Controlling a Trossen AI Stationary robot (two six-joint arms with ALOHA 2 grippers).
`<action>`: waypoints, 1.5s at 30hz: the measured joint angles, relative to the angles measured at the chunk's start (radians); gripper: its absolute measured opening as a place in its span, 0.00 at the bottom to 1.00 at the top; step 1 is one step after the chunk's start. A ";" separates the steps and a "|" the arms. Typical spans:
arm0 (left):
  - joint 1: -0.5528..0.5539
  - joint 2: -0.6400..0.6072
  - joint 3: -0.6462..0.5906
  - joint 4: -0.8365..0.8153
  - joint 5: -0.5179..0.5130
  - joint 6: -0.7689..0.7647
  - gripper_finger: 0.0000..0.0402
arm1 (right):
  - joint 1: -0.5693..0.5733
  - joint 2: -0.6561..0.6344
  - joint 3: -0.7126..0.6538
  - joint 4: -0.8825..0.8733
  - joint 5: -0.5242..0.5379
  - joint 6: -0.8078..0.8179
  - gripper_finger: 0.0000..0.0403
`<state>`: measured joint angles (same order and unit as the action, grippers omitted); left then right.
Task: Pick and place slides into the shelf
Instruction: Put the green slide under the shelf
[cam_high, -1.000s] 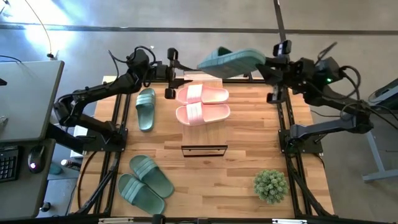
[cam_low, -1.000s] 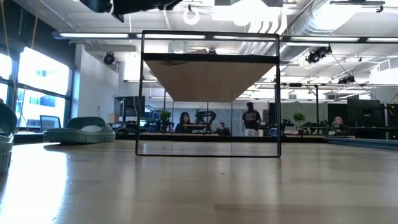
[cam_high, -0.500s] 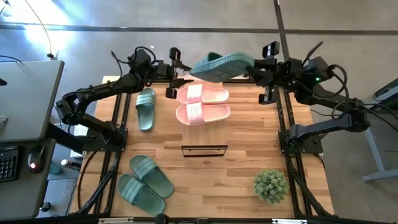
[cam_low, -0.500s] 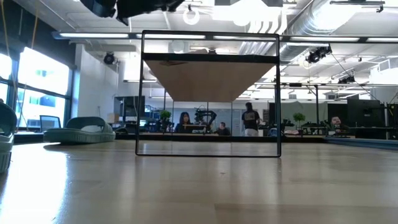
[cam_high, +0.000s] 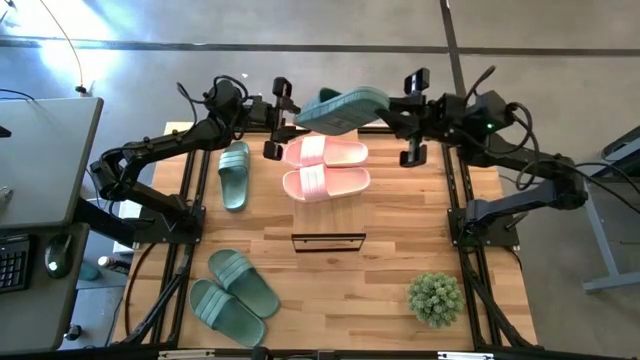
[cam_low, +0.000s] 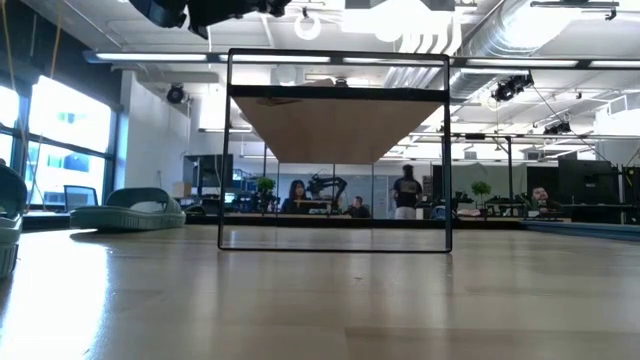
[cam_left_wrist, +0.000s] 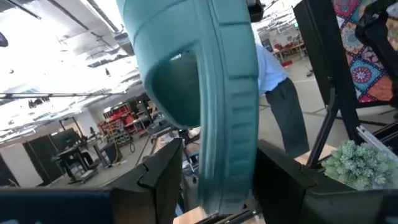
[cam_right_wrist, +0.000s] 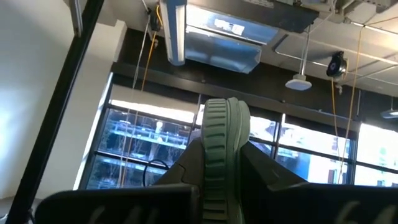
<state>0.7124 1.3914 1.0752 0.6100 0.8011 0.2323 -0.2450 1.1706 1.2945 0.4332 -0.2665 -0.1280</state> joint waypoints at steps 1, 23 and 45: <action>0.000 0.000 0.000 0.007 0.002 -0.006 0.41 | -0.003 0.003 0.000 -0.001 -0.001 0.000 0.08; 0.001 0.000 0.001 0.033 0.055 -0.045 0.16 | -0.044 0.014 0.000 -0.001 -0.031 0.017 0.08; 0.001 0.000 0.001 0.030 0.019 0.009 0.08 | -0.044 0.013 0.000 -0.005 -0.014 0.060 0.15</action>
<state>0.7132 1.3914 1.0760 0.6403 0.8196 0.2409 -0.2886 1.1839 1.2945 0.4280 -0.2810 -0.0679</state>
